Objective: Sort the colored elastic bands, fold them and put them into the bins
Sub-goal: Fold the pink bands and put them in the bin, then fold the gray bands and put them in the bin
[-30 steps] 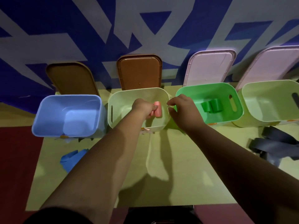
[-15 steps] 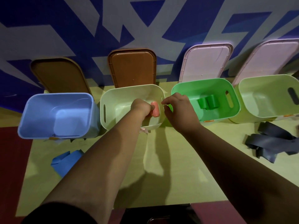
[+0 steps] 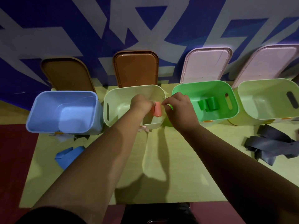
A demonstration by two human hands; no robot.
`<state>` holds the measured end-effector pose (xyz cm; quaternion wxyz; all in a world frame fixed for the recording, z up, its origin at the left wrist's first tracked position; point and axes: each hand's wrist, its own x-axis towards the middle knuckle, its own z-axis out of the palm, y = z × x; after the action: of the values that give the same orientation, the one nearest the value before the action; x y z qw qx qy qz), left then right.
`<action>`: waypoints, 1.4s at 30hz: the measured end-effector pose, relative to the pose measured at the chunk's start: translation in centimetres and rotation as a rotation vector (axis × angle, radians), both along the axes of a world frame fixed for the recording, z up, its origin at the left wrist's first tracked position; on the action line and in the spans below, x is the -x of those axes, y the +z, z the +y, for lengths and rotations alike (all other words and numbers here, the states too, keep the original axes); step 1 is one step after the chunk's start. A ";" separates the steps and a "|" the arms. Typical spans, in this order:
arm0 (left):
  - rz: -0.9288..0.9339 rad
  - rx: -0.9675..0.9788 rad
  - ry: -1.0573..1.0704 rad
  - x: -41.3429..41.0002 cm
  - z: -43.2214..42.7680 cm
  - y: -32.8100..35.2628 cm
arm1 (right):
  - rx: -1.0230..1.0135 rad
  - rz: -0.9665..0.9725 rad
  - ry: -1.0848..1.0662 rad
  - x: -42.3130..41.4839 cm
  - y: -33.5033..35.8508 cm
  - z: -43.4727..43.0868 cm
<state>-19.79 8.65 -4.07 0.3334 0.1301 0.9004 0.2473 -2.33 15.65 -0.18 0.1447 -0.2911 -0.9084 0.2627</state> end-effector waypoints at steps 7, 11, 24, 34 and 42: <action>-0.047 -0.336 0.050 -3.2 -1.6 6.6 | 0.041 0.095 -0.064 -2.2 1.0 0.7; -0.078 -0.491 0.007 -8.7 -1.2 11.1 | 0.090 0.153 -0.124 -6.3 2.5 2.5; -0.300 -0.506 -0.320 -29.6 9.0 6.8 | 0.076 0.183 -0.472 -26.8 -0.2 10.6; 0.032 -0.466 -0.638 -37.1 14.2 -3.6 | -0.015 0.166 -0.496 -35.8 -6.8 14.9; 0.295 -0.701 -0.814 -37.5 15.1 -10.1 | -0.144 0.211 -0.466 -36.1 -12.9 15.4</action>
<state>17.72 23.73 -14.19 0.2092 0.6039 0.6783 0.3625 33.79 31.05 -13.10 0.3158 -0.4523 -0.8131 0.1858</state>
